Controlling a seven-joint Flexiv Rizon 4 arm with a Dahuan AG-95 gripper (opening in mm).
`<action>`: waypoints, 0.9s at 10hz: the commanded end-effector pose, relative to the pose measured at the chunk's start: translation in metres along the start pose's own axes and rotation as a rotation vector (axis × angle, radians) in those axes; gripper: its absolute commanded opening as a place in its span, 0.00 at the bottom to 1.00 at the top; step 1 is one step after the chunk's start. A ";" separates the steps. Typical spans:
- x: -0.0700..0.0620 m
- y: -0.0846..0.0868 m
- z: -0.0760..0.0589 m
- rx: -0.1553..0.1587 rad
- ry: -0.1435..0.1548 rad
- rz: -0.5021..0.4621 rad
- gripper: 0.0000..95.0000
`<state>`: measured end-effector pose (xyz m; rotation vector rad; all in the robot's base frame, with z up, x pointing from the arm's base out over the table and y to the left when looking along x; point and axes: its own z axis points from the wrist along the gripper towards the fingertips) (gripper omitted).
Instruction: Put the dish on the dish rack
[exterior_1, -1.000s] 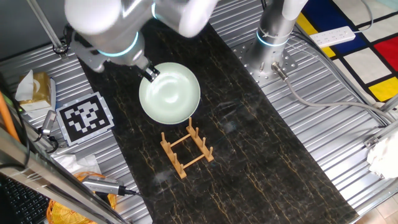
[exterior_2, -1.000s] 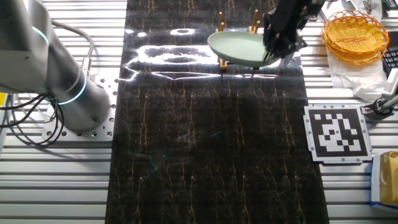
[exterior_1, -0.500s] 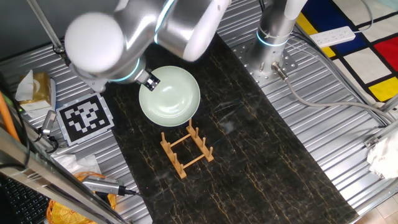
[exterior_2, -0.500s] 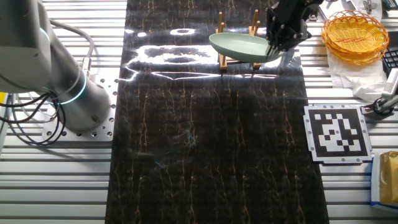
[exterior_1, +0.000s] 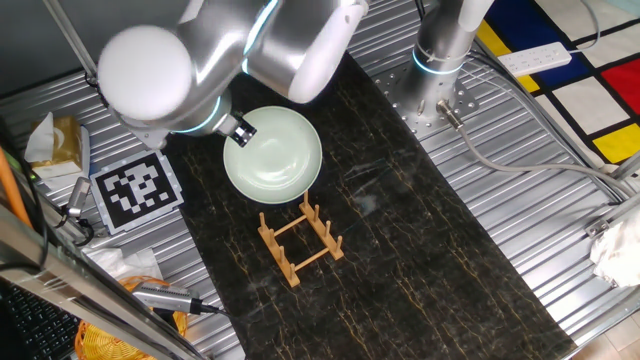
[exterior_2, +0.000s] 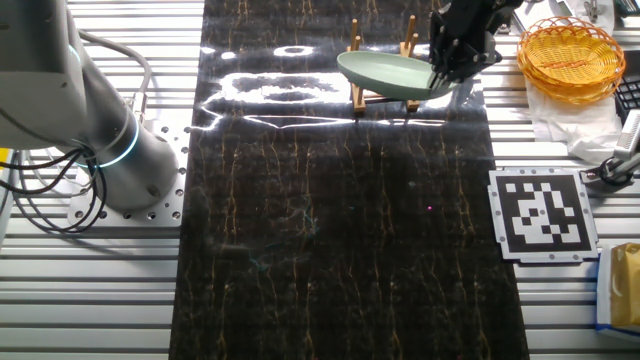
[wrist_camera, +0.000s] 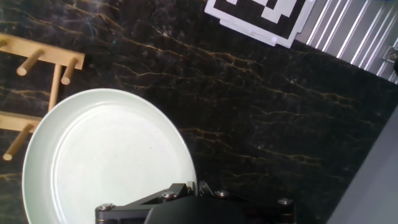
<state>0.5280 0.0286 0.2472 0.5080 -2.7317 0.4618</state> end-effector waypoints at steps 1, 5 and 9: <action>0.001 0.000 0.000 -0.045 -0.041 0.008 0.00; 0.001 0.000 0.000 -0.002 -0.055 -0.045 0.00; 0.001 0.000 0.000 0.075 -0.051 -0.087 0.00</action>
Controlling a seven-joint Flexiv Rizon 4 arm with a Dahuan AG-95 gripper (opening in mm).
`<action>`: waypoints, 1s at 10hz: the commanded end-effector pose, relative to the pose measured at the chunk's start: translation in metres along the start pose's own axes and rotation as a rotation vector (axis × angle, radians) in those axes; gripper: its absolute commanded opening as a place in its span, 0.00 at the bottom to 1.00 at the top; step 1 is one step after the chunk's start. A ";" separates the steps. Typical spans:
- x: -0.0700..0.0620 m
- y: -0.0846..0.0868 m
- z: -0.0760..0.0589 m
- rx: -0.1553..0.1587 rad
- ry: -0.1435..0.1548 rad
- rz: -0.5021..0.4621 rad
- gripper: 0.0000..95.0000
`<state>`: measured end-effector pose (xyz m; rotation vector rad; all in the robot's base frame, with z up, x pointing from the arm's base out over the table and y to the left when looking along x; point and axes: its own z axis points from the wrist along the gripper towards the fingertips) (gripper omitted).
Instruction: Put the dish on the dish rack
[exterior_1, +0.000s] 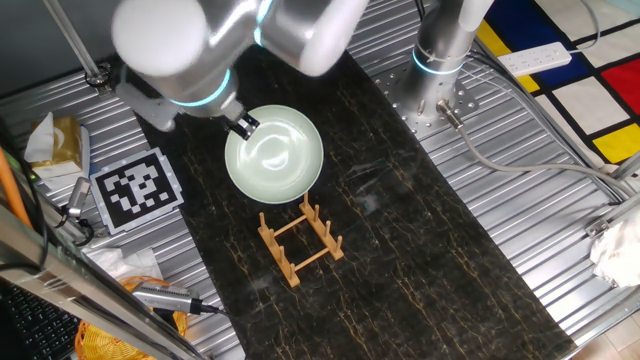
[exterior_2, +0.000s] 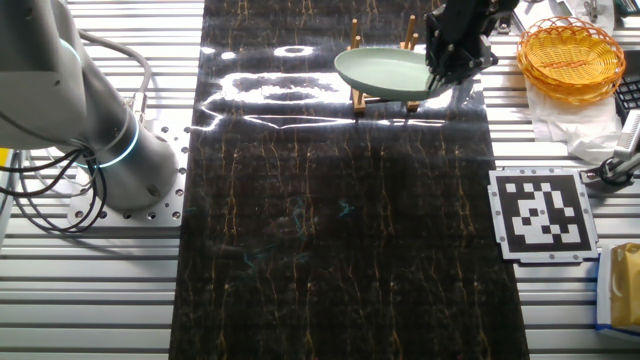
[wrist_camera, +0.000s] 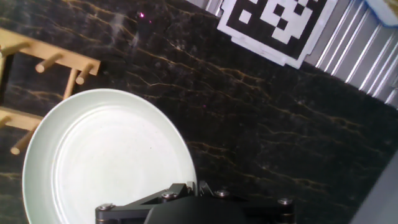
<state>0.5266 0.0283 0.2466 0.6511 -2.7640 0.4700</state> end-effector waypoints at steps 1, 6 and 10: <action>0.000 0.000 0.000 0.036 -0.001 -0.021 0.00; -0.001 0.010 -0.010 0.034 0.015 0.009 0.00; -0.013 0.023 -0.029 0.048 0.051 0.030 0.00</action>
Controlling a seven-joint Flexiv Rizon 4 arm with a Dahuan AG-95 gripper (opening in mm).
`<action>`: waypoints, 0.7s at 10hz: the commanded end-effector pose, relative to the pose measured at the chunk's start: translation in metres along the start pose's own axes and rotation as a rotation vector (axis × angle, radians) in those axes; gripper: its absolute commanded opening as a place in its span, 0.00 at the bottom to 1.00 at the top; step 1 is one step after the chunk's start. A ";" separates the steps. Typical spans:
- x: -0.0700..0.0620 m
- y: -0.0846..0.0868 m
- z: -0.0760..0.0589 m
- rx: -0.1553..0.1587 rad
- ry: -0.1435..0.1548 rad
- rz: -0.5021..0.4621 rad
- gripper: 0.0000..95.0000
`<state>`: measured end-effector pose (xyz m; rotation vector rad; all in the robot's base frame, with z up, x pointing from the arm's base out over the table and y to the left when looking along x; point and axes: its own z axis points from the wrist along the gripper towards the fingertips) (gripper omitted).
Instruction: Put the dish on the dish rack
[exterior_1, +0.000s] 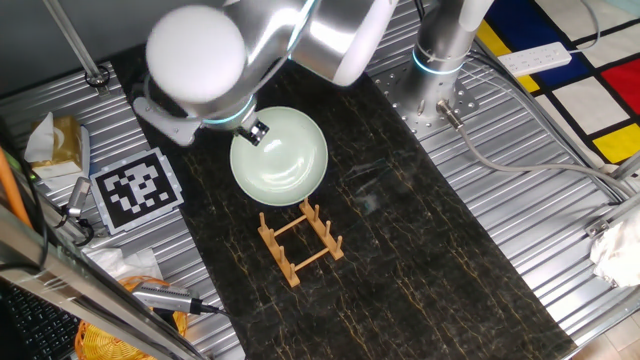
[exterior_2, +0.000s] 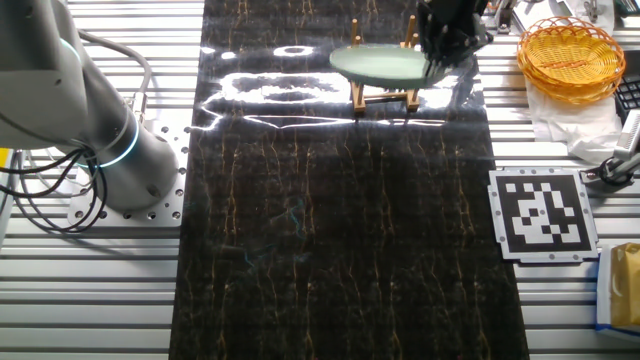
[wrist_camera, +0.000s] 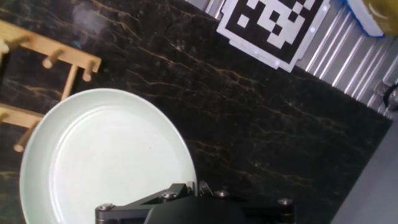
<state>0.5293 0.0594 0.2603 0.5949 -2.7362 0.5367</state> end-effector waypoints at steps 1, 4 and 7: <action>-0.004 0.001 -0.007 0.032 0.026 -0.004 0.00; -0.011 0.004 -0.015 0.065 0.050 -0.014 0.00; -0.019 0.007 -0.015 0.056 0.067 -0.001 0.00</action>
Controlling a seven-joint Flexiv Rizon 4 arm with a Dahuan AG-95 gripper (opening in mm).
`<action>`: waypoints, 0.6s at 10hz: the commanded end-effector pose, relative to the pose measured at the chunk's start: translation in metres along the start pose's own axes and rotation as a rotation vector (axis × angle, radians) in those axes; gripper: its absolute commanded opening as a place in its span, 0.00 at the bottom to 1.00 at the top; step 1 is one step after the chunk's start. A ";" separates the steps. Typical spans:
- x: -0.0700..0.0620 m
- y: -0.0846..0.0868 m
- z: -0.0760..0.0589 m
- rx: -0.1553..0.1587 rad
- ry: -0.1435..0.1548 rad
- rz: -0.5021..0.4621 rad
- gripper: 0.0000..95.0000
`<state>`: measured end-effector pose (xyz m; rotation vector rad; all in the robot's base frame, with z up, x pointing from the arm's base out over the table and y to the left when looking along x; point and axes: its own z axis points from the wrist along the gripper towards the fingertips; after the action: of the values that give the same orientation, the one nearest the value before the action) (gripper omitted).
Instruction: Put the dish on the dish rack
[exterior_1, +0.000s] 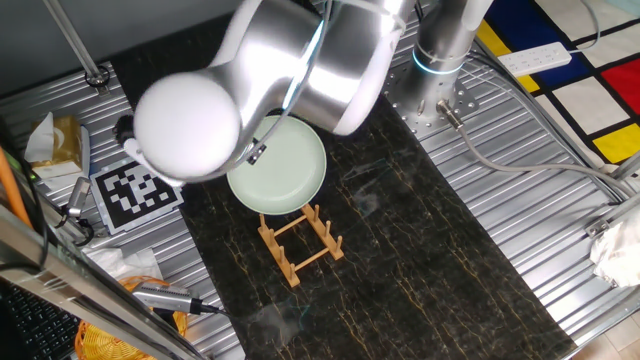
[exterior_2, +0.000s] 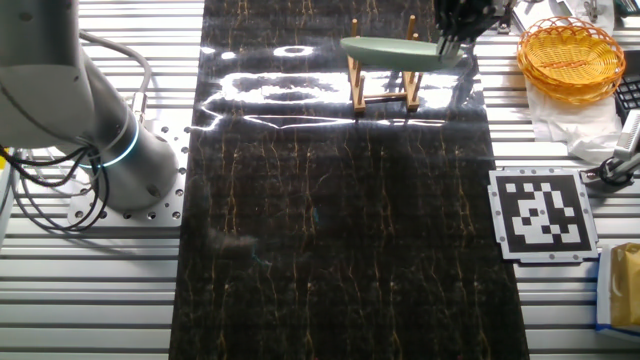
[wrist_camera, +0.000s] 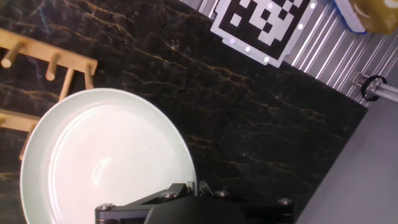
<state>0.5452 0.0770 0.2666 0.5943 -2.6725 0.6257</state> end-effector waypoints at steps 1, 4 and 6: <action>-0.005 0.003 0.000 -0.009 0.010 0.007 0.00; -0.005 0.003 0.001 -0.024 -0.025 0.006 0.00; -0.005 0.003 0.001 -0.008 -0.022 -0.002 0.00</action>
<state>0.5451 0.0777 0.2612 0.6196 -2.7102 0.6079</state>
